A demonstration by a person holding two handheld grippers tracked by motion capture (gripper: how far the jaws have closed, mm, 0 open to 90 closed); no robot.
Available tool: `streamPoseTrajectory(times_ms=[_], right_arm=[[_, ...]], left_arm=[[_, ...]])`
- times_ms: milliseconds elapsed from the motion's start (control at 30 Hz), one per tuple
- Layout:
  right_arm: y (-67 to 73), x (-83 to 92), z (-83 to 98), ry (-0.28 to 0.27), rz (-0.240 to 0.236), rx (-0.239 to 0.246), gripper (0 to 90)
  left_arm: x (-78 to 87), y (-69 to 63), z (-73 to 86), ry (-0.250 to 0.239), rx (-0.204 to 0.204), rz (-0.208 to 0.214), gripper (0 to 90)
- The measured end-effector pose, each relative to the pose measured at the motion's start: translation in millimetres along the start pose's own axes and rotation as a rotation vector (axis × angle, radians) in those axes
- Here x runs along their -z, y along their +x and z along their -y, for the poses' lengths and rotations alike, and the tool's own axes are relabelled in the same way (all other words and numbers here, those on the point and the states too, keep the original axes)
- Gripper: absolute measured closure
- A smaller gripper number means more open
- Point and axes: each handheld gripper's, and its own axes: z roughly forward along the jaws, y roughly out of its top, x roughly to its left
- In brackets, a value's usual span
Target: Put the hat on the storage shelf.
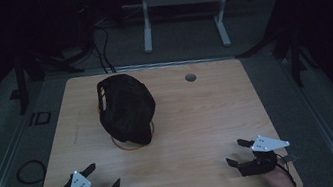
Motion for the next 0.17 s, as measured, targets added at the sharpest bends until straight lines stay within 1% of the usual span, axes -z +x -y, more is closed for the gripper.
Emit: streamPoseTrajectory(times_ms=[167], right_arm=[[-0.4,-1.3,0.5,0.006,0.002,0.005,13.5]], left_arm=[[0.5,0.6,0.0,-0.005,0.007,0.0,1.5]])
